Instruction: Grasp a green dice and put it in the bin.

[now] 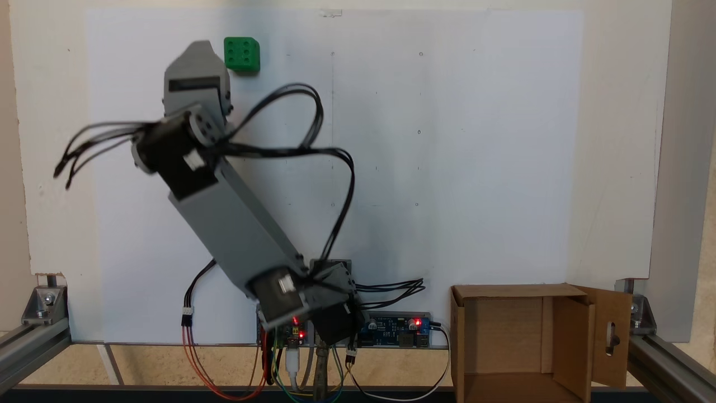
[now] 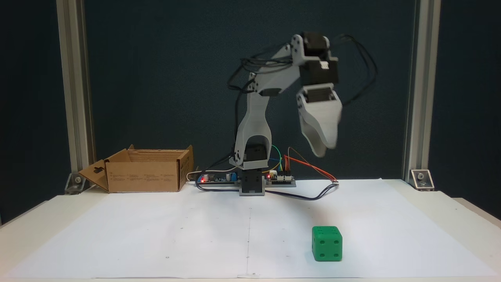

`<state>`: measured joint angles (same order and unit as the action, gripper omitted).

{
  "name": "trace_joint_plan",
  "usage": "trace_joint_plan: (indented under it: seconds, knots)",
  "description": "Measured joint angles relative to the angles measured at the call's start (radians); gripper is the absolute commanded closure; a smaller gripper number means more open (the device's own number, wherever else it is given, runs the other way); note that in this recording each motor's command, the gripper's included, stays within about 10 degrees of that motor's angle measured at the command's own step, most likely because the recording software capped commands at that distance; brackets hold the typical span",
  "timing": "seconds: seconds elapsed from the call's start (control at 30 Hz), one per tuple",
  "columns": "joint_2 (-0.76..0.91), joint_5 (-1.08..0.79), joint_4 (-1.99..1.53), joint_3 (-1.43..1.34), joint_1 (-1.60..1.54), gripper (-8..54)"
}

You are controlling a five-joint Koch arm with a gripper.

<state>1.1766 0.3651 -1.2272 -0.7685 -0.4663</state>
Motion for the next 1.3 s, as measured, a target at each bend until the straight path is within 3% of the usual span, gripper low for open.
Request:
trace_joint_plan:
  seconds: [0.17, 0.33, 0.6, 1.3]
  knots:
    - [-0.17, 0.008, 0.0, 0.098, -0.003, 2.1]
    - [-0.236, 0.026, -0.023, 0.181, 0.011, 2.1]
    - [-0.253, 0.135, -0.083, 0.215, 0.026, 2.1]
    - [-0.37, 0.137, -0.083, 0.327, 0.071, 2.0]
